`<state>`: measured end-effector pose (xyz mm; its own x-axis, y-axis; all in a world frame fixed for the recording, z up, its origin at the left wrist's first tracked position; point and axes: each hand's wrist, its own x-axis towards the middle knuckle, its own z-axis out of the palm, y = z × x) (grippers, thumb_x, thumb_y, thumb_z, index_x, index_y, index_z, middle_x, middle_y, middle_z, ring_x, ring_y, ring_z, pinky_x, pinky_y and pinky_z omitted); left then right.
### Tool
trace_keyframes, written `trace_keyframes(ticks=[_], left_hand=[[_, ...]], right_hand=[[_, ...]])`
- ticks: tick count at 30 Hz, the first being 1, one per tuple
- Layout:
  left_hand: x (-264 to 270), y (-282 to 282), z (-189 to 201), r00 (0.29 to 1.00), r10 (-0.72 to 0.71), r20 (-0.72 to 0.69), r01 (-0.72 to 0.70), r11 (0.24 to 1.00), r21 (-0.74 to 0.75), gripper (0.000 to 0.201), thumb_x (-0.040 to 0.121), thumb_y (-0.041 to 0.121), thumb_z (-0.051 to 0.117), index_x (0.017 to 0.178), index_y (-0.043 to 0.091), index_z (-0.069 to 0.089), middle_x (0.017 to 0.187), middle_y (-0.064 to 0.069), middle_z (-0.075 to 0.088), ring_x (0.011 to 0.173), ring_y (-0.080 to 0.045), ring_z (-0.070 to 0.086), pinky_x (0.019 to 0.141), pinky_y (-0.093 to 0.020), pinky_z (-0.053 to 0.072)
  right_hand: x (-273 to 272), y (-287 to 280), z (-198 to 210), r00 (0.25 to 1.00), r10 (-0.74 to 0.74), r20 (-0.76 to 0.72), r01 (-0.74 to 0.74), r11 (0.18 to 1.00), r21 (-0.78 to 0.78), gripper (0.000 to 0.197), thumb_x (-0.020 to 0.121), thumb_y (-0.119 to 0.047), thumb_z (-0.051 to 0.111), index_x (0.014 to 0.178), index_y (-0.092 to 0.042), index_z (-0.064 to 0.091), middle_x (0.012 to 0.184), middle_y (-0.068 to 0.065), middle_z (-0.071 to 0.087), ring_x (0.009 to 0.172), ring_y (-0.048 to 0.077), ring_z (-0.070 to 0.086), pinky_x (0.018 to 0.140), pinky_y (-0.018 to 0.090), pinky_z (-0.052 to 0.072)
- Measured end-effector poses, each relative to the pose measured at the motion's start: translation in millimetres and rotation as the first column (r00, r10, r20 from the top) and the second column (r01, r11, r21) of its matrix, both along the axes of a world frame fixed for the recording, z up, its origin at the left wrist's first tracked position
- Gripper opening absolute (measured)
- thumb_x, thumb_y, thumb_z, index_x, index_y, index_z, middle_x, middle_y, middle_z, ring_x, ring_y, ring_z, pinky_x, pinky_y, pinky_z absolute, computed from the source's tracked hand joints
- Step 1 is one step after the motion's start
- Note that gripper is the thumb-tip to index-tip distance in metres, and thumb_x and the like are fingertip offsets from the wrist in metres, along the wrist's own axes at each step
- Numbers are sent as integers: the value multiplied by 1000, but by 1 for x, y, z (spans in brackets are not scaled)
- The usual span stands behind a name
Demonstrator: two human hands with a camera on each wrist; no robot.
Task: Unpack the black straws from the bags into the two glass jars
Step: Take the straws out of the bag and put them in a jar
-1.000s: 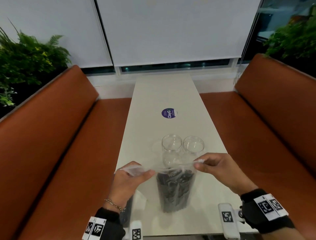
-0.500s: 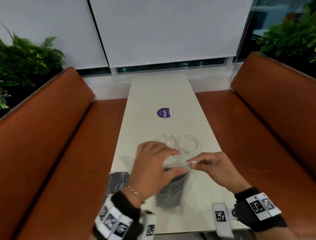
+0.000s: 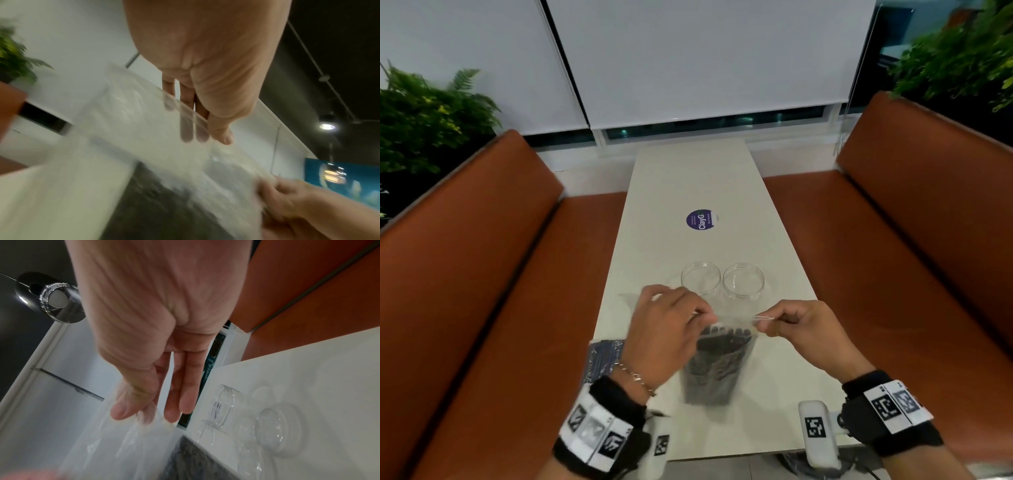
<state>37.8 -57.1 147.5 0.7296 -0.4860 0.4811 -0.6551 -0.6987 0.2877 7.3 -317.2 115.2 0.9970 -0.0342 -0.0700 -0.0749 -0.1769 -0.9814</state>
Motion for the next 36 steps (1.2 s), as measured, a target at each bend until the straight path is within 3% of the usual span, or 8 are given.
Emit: trace_keyframes(ticks=[6,10,16,19,21,25,29,36], left_hand=[[12,95,15,949,178,-259,-170,984,53,28,89,69,55,86,47,72,88,36,70,90,8,66,91,-39,53],[5,117,22,863,184,-470,-289,943,-162,22,80,56,77,92,37,77,102,27,78,99,2,73,87,-19,58],[1,91,-61,384,-146,-912,-355,888,-292,129,43,19,102,156,35,42,145,3,68,138,-13,60,113,-37,51],[-9,53,-99,368,-12,-930,-328,934,-142,123,35,38,112,142,23,52,129,3,71,130,-8,62,110,-28,51],[-18,25,-103,441,-115,-890,-299,916,-267,91,43,11,110,121,22,63,106,6,76,110,7,69,90,-9,52],[-30,-11,-109,517,-374,-770,-265,786,-559,84,45,-17,101,112,24,73,108,4,84,111,-14,78,88,-19,59],[-23,-21,-114,618,-367,-695,-342,670,-658,81,44,-6,106,116,14,75,110,-5,84,111,-23,78,90,-30,63],[-22,-30,-144,539,-307,-784,-495,638,-590,66,45,-9,105,99,19,81,98,-2,86,98,-19,82,80,-30,64]], right_hand=[[0,-10,-6,999,30,-35,-30,1000,-7,6,88,-2,82,84,-7,83,86,5,85,69,3,71,70,13,58],[-1,-10,-11,998,55,-38,-53,997,52,4,90,-2,80,88,-5,82,99,10,85,83,11,76,78,17,59],[-14,0,-26,949,291,-121,-259,939,228,53,83,7,84,126,-18,68,137,-2,74,123,24,72,98,33,60],[-24,21,-45,901,392,-188,-385,920,73,108,60,-6,103,147,-39,50,144,-14,67,132,6,64,112,30,50],[-28,40,-64,916,346,-204,-363,931,-50,97,57,-12,104,137,-42,57,133,-17,73,123,-1,68,109,30,56],[-25,68,-85,967,231,-108,-239,969,-67,57,73,-28,92,127,-30,71,120,-3,80,114,12,75,102,46,61],[-9,75,-80,988,147,40,-147,989,-10,36,85,-23,83,116,-8,73,112,10,80,108,26,75,98,47,62],[-2,78,-124,985,169,-30,-171,967,-189,20,82,-37,81,101,-31,79,101,-3,83,98,19,78,87,48,65]])
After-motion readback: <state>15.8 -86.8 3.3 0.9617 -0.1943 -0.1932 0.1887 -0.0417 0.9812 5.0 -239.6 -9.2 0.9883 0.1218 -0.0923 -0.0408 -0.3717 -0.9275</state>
